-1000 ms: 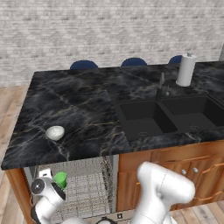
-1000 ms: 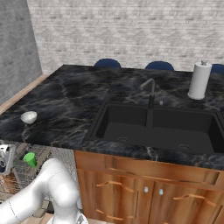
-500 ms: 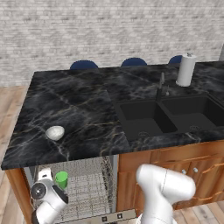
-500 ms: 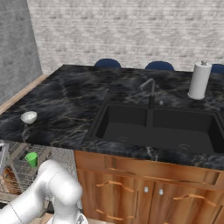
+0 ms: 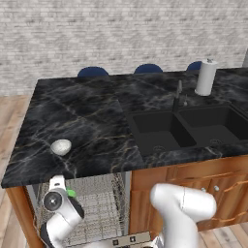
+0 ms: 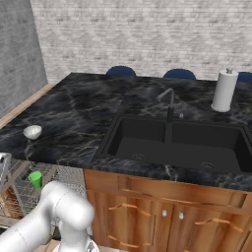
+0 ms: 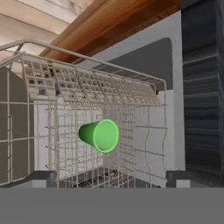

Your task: Pick up the cup and bowl from the counter, place them in the dishwasher, and close the dishwasher door.

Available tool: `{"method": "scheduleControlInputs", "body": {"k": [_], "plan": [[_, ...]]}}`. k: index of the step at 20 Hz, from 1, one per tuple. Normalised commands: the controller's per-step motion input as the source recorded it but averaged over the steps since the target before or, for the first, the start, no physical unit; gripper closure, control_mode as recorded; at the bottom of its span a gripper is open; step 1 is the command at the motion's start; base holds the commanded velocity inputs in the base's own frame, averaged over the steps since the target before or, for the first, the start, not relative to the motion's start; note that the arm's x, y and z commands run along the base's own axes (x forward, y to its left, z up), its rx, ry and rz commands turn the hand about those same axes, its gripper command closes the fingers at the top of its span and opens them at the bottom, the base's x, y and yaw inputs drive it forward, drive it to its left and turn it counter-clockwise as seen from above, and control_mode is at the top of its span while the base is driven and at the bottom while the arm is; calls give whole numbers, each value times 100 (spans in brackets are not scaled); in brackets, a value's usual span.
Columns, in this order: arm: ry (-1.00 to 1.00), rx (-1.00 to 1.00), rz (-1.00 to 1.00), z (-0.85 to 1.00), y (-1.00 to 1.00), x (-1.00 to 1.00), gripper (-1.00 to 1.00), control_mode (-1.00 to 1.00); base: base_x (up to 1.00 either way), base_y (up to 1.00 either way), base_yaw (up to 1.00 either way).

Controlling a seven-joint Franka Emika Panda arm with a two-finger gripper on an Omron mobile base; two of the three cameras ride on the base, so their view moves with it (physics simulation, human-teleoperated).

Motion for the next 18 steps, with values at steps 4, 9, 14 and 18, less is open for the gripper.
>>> {"method": "scheduleControlInputs", "body": {"k": [4, 9, 14, 18], "plan": [[0, 6, 0, 69, -22, 0, -100, -100, 0, 0, 0], [0, 4, 0, 60, -15, 0, -100, -100, 0, 0, 0], [0, 0, 0, 43, 0, 5, -100, -100, 0, 0, 0], [0, 0, 0, 48, -5, 12, -100, -100, 0, 0, 0]]}}
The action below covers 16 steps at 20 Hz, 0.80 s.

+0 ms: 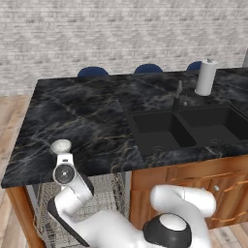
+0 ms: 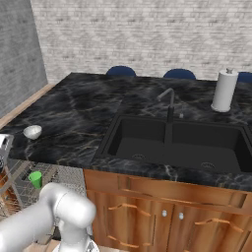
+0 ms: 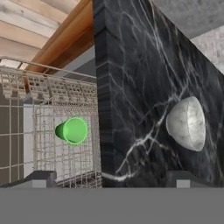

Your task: Pick up the cup and bowl from the counter, place them in the dishwasher, and close the dishwasher door.

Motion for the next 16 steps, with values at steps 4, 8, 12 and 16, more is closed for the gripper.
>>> {"method": "scheduleControlInputs", "body": {"k": [4, 8, 12, 16], "plan": [[0, 0, 0, 49, -12, 7, -100, -100, 0, 0, 0], [0, 0, 0, 21, -5, 14, -100, -100, 0, 0, 0], [0, -1, 0, 3, -11, 26, -100, -100, 0, 0, 0], [0, -5, 0, 6, -13, 27, -100, -100, 0, 0, 0]]}}
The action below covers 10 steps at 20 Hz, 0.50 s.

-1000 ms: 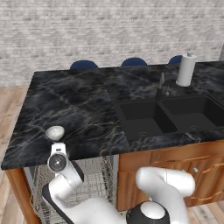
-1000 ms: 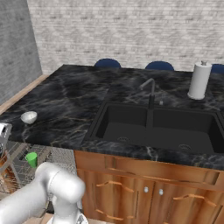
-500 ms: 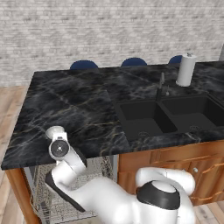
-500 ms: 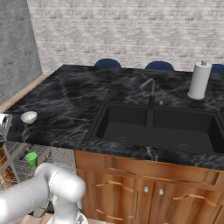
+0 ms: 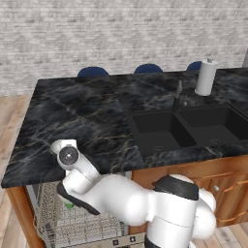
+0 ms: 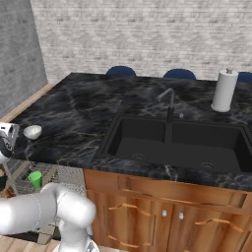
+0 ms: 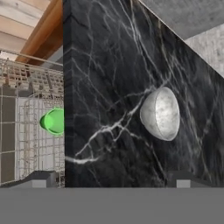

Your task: Pick up the cup and bowl from the counter, place them in the dishwasher, and close the dishwasher door.

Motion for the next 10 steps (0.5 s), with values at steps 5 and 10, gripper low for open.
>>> {"method": "scheduleControlInputs", "body": {"k": [5, 10], "plan": [[0, -5, 0, 0, -2, 39, -100, -100, 0, 0, 0], [0, -6, 0, -6, 5, 50, -100, -100, 0, 0, 0]]}}
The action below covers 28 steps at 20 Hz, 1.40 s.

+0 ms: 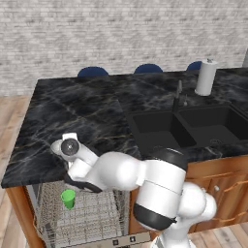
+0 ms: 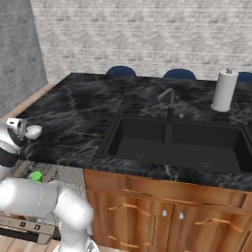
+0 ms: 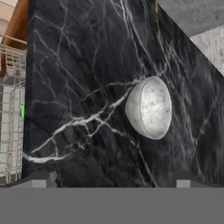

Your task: Pick up the cup and bowl from the counter, place them in the dishwasher, and close the dishwasher door.

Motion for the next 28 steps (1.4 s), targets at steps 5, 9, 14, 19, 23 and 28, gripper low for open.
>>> {"method": "scheduleControlInputs", "body": {"k": [5, 9, 14, 19, 23, 28], "plan": [[0, -10, 0, -20, 24, 42, -100, -100, 0, 0, 0], [0, -9, 0, -27, 30, 45, -100, -100, 0, 0, 0], [0, -5, 0, -26, 23, 50, -100, -100, 0, 0, 0], [0, 0, 0, -29, 18, 44, -100, -100, 0, 0, 0], [0, 0, 0, -31, 23, 42, 100, -100, 0, 0, 0], [0, 0, 0, -23, 20, 33, 100, -100, 0, 0, 0]]}}
